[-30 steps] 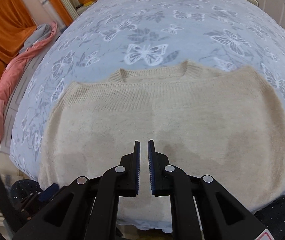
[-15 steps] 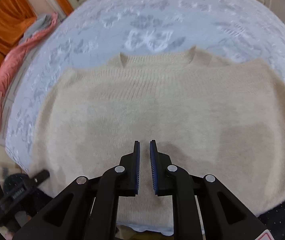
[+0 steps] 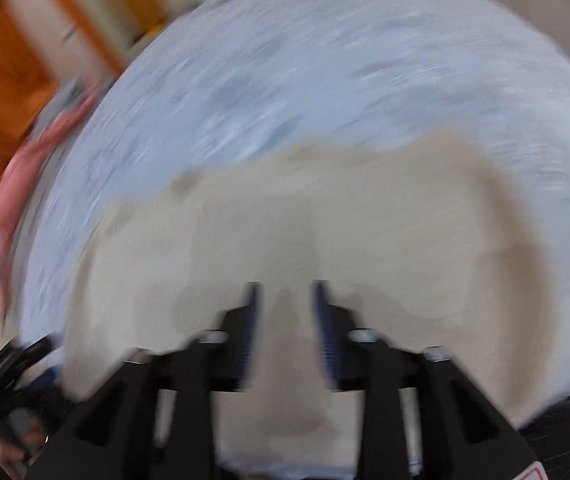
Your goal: Fold small clothes
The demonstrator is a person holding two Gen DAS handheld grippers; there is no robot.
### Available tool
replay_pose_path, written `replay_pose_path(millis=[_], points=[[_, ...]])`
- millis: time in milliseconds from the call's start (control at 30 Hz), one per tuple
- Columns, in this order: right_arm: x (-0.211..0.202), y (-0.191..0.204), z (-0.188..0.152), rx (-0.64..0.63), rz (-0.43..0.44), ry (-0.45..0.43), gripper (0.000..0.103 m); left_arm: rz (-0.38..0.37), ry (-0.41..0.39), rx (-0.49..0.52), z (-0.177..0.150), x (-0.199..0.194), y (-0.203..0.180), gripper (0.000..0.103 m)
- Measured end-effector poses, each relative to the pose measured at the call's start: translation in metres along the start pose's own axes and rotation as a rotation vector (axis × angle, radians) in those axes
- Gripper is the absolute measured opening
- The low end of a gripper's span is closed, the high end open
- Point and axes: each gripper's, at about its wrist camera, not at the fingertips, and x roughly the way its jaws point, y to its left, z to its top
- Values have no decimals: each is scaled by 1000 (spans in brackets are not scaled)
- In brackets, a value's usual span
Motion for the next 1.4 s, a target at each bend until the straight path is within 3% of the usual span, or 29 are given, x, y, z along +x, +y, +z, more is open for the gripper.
replay_pose_path(millis=[67,133,200,267,300,333,367,400,433,533,600,700,733,833,900,933,1033,1133,1200,1300,1367,1400], points=[[-10,-47,19,68,-84,-46,51,-2,-12,100,18,6,-25,88],[-2,-84,40,105,-148,-16,51,-1,20,177,33,30,-48,89],[11,-99,54,84,-198,-3,52,29,60,228,44,60,-65,89],[31,-106,61,67,-212,36,54,10,142,270,48,100,-83,86],[40,-109,63,68,-202,63,52,2,192,274,49,117,-88,68],[50,-109,63,65,-188,95,28,-2,240,272,48,130,-91,46],[57,-107,63,46,-153,120,10,11,244,273,51,133,-94,41],[55,-102,63,34,-119,119,9,-7,221,276,55,126,-96,22],[39,-97,67,36,-87,59,8,-28,197,283,61,117,-99,10],[-9,-98,75,87,9,-105,8,-55,160,239,75,102,-93,11],[-10,-108,74,107,-12,-143,9,-16,192,258,73,118,-92,11],[60,-121,65,77,-119,114,10,28,221,293,66,137,-93,16],[64,-120,64,58,-134,122,13,24,198,283,67,127,-92,21],[20,-101,62,48,-170,-37,19,-23,127,229,65,85,-75,37],[-6,-85,55,30,-142,-103,19,-32,89,180,54,60,-55,53],[-15,-72,51,8,-106,-113,19,-22,84,140,45,49,-41,54],[-18,-14,29,-119,29,-46,19,17,115,10,12,39,-3,60],[5,52,-8,-238,124,49,19,45,169,-87,-15,43,25,67],[26,70,-22,-269,123,108,19,43,243,-126,-32,58,33,73],[68,85,-49,-303,77,211,18,29,238,-116,-37,70,34,87],[68,85,-53,-311,77,170,18,27,237,-117,-35,79,30,88],[66,83,-52,-301,79,176,18,11,229,-118,-32,80,26,75]])
